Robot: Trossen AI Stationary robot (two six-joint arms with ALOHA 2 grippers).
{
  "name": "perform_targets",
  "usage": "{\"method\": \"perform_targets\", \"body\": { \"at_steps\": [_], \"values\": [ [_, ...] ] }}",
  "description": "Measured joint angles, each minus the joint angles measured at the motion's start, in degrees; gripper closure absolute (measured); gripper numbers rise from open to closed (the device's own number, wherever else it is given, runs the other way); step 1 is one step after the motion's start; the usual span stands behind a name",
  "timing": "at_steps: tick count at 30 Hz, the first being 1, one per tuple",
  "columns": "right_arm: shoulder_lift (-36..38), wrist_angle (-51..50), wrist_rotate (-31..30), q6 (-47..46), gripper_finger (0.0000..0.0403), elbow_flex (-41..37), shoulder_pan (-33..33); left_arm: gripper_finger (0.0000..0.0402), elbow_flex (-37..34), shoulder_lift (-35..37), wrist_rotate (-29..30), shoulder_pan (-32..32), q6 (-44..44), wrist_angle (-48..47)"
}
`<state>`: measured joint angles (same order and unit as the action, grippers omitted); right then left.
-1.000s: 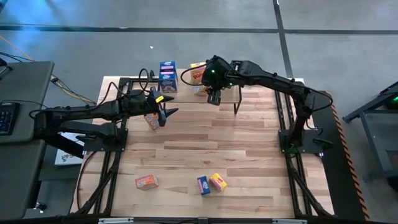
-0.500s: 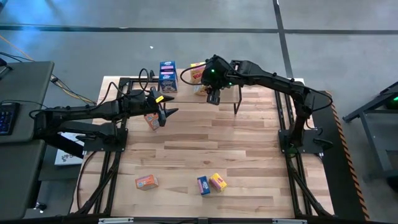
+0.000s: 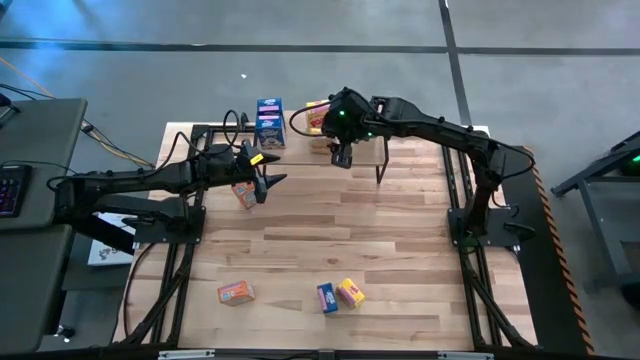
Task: Stack cereal on shelf
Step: Put the right yellow cereal box on the shelf
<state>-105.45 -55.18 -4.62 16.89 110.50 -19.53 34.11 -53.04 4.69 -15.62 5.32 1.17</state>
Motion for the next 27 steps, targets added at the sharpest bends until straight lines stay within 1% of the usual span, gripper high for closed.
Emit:
{"method": "perform_targets", "body": {
  "at_steps": [4, 8, 15, 20, 25, 27],
  "values": [
    [0.0, 0.0, 0.0, 0.1, 0.0154, 0.0, 0.0, 0.0121, 0.0, 0.0, 0.0, 0.0, 0.0, 0.0],
    [0.0, 0.0, -0.1, 0.1, 0.0147, 0.0, 0.0, 0.0121, 0.0, 0.0, 0.0, 0.0, 0.0, 0.0],
    [0.0, 0.0, -5.4, 1.6, 0.0146, 0.0, 0.0, 0.0121, 0.0, 0.0, 0.0, 0.0, 0.0, 0.0],
    [0.0, -2.3, -5.8, 1.6, 0.0146, 2.8, 0.0, 0.0121, 0.0, 0.0, 0.0, 0.0, 0.0, 0.0],
    [0.1, -7.5, -5.7, 1.1, 0.0146, 7.0, 0.0, 0.0121, 0.0, 0.0, 0.0, 0.0, -0.9, 0.0],
    [0.1, -10.4, -5.6, -0.7, 0.0146, 8.5, 0.0, 0.0121, 0.0, 0.0, 0.0, 0.0, -1.8, 0.0]
  ]
}}
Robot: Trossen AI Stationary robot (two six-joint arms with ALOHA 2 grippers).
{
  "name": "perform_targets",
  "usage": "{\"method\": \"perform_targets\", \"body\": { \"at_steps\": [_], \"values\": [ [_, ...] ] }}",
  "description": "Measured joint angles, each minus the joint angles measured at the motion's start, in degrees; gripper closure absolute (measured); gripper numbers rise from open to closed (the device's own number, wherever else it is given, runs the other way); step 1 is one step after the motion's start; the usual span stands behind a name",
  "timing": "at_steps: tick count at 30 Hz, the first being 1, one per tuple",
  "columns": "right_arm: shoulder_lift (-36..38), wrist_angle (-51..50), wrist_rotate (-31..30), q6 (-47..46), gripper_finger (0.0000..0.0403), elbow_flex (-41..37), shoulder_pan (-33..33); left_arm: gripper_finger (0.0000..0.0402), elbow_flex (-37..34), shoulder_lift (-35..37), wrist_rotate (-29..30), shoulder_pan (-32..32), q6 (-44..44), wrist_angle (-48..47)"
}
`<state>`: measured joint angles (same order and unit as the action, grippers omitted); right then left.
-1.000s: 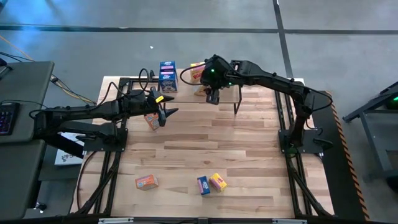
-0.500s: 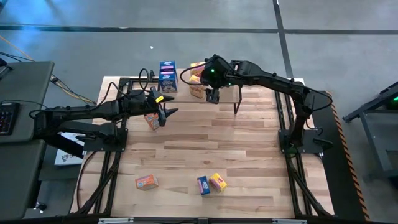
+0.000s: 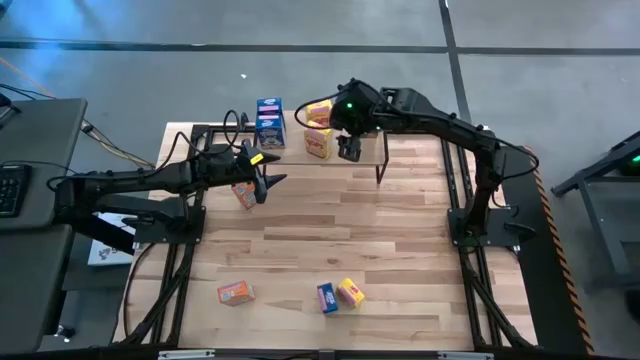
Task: Stack cereal on shelf
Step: Put the right yellow cereal box on the shelf
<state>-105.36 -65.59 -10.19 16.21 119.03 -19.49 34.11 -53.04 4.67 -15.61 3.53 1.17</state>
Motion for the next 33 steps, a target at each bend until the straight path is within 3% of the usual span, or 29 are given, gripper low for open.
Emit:
{"method": "perform_targets", "body": {
  "at_steps": [5, 13, 23, 28, 33],
  "values": [
    [0.0, -7.2, 3.9, -8.6, 0.0146, 2.1, 0.0, 0.0121, 0.0, 0.0, 0.0, 0.0, -0.1, 0.0],
    [-0.5, -10.2, 14.6, -11.2, 0.0146, 1.8, 2.1, 0.0121, 0.0, 0.0, 0.0, 0.0, 0.4, 0.0],
    [-0.5, -1.4, 14.8, -9.5, 0.0146, -7.5, 6.9, 0.0121, 0.0, 0.0, 0.0, 0.0, 1.4, -0.1],
    [-0.5, 8.7, 14.7, -8.3, 0.0146, -14.6, 8.8, 0.0121, 0.0, 0.0, 0.0, 0.0, 1.4, -0.2],
    [-0.5, 18.0, 9.4, -8.3, 0.0146, -19.9, 10.0, 0.0121, 0.0, 0.0, 0.0, 0.0, 1.4, -1.9]
  ]
}}
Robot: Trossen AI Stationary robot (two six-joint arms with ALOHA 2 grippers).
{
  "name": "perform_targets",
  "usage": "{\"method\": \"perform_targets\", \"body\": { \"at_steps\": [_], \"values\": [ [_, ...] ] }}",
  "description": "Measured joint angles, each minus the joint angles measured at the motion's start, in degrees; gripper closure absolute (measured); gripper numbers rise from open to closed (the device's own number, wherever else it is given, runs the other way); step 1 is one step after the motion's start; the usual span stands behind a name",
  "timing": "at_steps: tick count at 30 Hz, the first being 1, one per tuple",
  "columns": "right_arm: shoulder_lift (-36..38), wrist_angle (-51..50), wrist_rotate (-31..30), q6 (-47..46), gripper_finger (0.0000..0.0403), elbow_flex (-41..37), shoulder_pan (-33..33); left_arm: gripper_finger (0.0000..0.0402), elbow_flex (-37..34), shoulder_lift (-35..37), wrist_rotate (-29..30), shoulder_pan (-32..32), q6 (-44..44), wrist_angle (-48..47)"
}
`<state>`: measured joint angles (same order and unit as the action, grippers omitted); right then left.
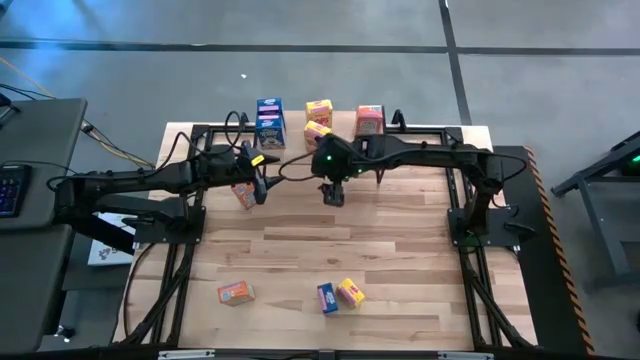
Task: Stack cereal on shelf
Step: Put the right yellow cereal box on the shelf
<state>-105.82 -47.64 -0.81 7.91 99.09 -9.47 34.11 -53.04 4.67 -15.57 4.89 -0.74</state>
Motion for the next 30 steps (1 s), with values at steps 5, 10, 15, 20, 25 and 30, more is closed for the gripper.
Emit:
{"method": "perform_targets", "body": {
  "at_steps": [5, 10, 15, 20, 25, 30],
  "values": [
    [0.0, 4.0, -4.4, -0.5, 0.0146, -2.8, 0.2, 0.0121, 0.0, 0.0, 0.0, 0.0, 0.0, -1.1],
    [0.0, 5.0, -8.5, -1.8, 0.0146, -3.4, 0.1, 0.0121, 0.0, 0.0, 0.0, 0.0, 0.0, -1.1],
    [0.0, 7.0, -11.5, -1.5, 0.0146, -3.4, -0.3, 0.0121, 0.0, 0.0, 0.0, 0.0, -0.1, -1.1],
    [0.0, 6.9, -13.2, -1.6, 0.0146, -3.4, -2.0, 0.0121, 0.0, 0.0, 0.0, 0.0, -0.2, -1.0],
    [0.0, 6.8, -14.0, -2.1, 0.0146, -3.4, -3.7, 0.0121, 0.0, 0.0, 0.0, 0.0, -0.2, -1.0],
    [0.0, 7.3, -13.1, -2.0, 0.0146, -3.4, -4.7, 0.0121, 0.0, 0.0, 0.0, 0.0, -0.7, -1.0]
  ]
}}
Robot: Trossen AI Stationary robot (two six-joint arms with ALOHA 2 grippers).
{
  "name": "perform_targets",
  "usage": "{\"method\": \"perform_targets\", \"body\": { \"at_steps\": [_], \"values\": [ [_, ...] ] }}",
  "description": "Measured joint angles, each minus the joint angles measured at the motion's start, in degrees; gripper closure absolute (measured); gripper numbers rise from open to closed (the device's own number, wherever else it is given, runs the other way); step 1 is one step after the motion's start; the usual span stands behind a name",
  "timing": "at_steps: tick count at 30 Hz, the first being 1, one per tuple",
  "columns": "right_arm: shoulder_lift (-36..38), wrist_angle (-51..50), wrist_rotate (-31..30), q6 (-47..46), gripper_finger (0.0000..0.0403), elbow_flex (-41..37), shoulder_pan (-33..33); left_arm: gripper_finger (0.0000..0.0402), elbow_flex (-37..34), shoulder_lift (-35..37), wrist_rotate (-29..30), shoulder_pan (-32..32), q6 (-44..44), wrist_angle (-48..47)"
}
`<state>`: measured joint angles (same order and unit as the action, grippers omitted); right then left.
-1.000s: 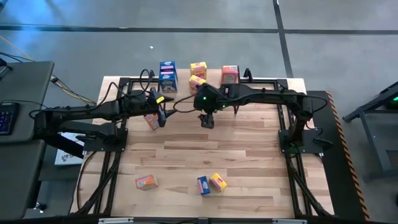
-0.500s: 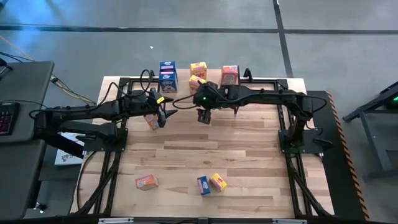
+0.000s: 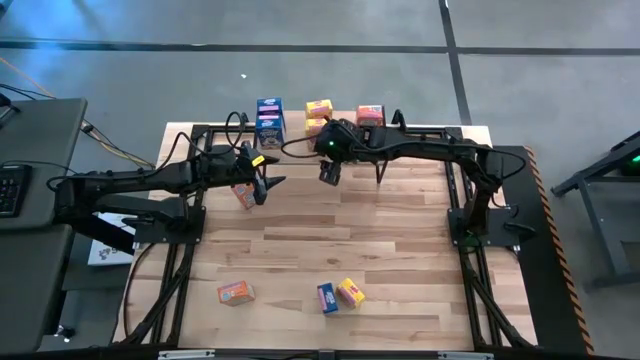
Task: Stack cereal on shelf
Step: Put the right yellow cereal box on the shelf
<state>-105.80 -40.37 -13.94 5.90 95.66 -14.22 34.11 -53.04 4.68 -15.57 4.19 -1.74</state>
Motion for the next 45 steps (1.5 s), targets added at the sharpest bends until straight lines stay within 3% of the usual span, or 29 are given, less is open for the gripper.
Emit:
{"method": "perform_targets", "body": {
  "at_steps": [20, 25, 45],
  "values": [
    [0.0, -1.8, 2.3, -4.4, 0.0146, 0.0, 2.5, 0.0121, 0.0, 0.0, 0.0, 0.0, -0.4, 0.0],
    [0.0, 2.0, 6.5, -1.3, 0.0146, 0.0, 3.2, 0.0121, 0.0, 0.0, 0.0, 0.0, -0.3, 0.0],
    [0.0, 6.3, 6.9, 1.9, 0.0146, 0.0, -0.8, 0.0121, 0.0, 0.0, 0.0, 0.0, -0.3, 0.0]
  ]
}}
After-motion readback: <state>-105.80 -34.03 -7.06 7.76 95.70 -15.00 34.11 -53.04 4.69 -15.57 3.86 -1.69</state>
